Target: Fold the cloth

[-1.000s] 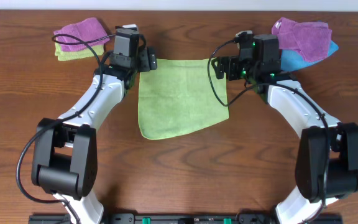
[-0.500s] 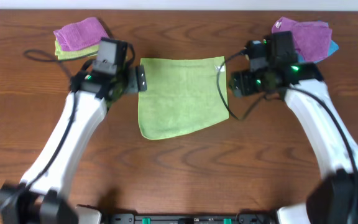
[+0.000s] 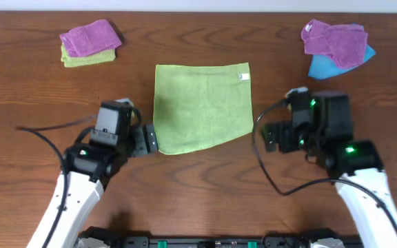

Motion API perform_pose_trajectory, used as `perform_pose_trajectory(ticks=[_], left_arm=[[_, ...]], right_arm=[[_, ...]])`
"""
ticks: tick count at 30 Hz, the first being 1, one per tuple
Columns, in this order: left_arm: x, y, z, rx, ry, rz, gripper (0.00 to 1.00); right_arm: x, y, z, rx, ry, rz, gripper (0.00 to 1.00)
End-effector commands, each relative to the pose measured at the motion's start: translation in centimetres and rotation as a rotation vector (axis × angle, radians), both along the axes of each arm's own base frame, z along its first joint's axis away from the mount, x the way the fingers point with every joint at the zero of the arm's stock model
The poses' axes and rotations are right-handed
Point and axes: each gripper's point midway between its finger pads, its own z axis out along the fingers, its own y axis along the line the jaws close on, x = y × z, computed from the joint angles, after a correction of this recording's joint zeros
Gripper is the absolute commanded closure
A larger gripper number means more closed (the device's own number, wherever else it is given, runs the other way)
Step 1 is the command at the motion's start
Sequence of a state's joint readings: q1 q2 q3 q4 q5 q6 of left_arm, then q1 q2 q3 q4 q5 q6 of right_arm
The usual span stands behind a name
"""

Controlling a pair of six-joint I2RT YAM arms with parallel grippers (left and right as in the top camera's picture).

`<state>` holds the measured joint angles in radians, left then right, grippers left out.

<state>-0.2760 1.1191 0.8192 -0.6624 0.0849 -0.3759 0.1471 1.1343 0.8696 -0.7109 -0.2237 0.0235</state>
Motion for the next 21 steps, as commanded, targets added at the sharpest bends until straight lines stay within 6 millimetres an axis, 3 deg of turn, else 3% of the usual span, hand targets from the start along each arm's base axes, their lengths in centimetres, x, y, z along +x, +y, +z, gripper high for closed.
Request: perform_pose_trajectory(ticks=[1, 6, 15, 21], left_arm=[[-0.3, -1.3, -1.9, -0.078, 0.035, -0.009, 0.05], [0.1, -2.2, -5.2, -0.121, 0.086, 0.004, 0.02], [1.8, -4.6, -8.5, -0.212, 0.146, -0.033, 0.0], [1.6, -5.0, -9.0, -0.23, 0.17, -0.044, 0.12]], right_arm=[[-0.4, 0.9, -2.3, 0.093, 0.044, -0.033, 0.01], [0.8, 1.2, -4.6, 0.113, 0.06, -0.052, 0.03], [1.5, 2.7, -8.9, 0.169, 0.185, -0.015, 0.05], [2.1, 1.6, -9.5, 0.17, 0.189, -0.054, 0.07]])
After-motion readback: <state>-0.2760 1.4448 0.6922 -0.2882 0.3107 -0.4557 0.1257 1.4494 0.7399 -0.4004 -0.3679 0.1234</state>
